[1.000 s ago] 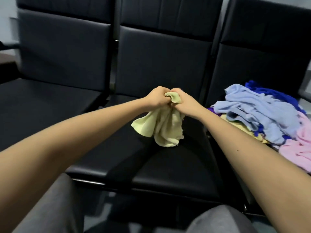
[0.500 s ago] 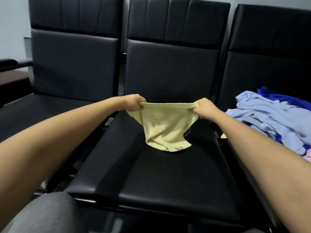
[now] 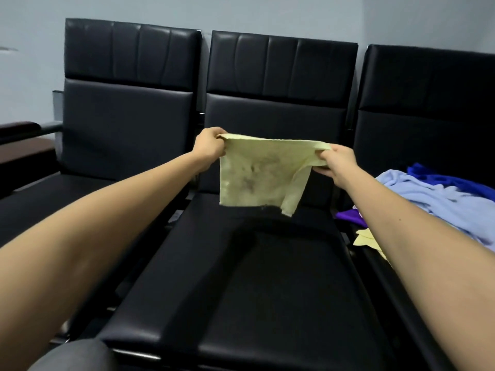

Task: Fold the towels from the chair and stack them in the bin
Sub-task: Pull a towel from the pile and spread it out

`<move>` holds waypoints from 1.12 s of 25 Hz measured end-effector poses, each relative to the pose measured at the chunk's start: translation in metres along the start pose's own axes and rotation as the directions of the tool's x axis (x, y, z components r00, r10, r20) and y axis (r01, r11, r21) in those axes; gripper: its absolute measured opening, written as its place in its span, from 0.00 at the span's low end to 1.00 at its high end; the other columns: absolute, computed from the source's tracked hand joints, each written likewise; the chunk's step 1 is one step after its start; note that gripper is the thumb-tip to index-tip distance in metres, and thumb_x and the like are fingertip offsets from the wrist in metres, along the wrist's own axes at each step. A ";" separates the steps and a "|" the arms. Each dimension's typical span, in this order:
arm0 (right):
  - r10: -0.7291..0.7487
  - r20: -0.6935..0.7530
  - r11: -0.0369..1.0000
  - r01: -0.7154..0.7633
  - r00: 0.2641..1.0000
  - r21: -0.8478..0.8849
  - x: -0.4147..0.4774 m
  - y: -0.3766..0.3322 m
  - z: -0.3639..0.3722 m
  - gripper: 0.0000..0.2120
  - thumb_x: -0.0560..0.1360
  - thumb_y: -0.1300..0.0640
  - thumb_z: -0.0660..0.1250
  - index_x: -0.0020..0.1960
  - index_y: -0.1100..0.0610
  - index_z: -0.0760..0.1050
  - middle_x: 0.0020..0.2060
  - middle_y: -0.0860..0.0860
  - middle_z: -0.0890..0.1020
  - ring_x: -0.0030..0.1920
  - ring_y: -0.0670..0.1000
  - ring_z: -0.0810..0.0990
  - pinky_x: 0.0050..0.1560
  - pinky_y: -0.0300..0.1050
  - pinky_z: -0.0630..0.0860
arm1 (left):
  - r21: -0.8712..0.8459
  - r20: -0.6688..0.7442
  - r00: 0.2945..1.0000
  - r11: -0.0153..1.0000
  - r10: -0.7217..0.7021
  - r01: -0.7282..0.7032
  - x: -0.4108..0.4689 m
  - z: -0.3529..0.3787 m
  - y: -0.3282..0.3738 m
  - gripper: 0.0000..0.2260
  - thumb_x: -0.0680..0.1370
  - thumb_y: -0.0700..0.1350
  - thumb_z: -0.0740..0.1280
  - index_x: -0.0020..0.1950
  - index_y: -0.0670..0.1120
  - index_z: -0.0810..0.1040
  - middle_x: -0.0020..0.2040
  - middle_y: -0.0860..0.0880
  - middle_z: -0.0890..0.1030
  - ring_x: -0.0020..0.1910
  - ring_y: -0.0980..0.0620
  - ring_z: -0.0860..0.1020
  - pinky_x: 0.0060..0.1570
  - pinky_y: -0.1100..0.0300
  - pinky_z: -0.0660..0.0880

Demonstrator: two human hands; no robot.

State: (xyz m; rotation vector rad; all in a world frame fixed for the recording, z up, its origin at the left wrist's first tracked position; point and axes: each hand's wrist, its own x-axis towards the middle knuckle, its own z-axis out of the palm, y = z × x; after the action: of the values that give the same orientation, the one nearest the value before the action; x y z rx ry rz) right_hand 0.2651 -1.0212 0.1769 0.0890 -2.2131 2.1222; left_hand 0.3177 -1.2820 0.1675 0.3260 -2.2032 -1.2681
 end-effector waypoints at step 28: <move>0.143 0.123 0.457 0.045 0.982 -0.888 -0.049 0.177 -0.006 0.20 0.79 0.54 0.57 0.71 0.55 0.63 0.68 0.56 0.68 0.67 0.59 0.67 0.65 0.51 0.63 | 0.522 0.758 0.650 0.656 -0.063 -0.545 -0.107 0.079 -0.101 0.24 0.82 0.53 0.55 0.77 0.53 0.55 0.78 0.48 0.54 0.76 0.48 0.53 0.73 0.50 0.53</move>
State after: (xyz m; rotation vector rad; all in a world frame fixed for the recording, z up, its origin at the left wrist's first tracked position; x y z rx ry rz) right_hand 0.2979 -1.0078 -0.0032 0.1509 -3.1431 0.6776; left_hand 0.3511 -1.2272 0.0132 -0.3149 -3.2498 -0.2497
